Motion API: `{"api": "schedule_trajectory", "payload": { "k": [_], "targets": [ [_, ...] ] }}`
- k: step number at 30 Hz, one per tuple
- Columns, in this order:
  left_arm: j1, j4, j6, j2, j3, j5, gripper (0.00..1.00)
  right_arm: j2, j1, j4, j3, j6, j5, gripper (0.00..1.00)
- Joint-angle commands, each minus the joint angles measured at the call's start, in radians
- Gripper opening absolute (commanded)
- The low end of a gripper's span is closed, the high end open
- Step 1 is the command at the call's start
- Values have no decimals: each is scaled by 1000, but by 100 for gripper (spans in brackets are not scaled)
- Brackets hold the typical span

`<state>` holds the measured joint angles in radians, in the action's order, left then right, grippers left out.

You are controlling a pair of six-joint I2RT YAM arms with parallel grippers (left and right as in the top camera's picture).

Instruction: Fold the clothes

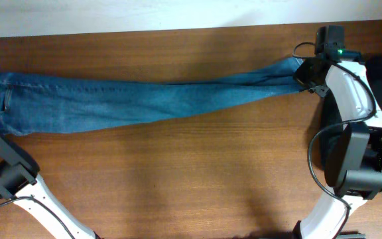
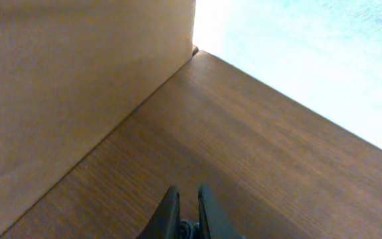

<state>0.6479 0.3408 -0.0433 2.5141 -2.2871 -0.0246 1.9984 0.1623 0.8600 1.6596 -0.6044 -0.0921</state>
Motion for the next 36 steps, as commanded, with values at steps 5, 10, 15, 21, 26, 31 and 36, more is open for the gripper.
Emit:
{"api": "schedule_trajectory", "payload": {
  "k": [5,10,15,21,26,31,36],
  "targets": [
    [11,-3,6,68,-17,77,2,2,-47,-1,16,-2,-60,4],
    [11,-3,6,76,-17,77,7,2,-44,28,16,-2,-104,4],
    [11,-8,6,79,-17,78,1,2,-44,69,16,-2,-131,4],
    [11,-35,13,105,-17,78,20,2,-44,137,16,-2,-179,4],
    [11,-30,47,107,-18,77,68,2,-44,146,16,-1,-182,12],
    [11,6,58,106,-18,74,76,2,-43,142,16,-1,-182,11],
    [5,47,58,103,-18,74,77,2,-43,133,16,-2,-182,12]
  ]
}}
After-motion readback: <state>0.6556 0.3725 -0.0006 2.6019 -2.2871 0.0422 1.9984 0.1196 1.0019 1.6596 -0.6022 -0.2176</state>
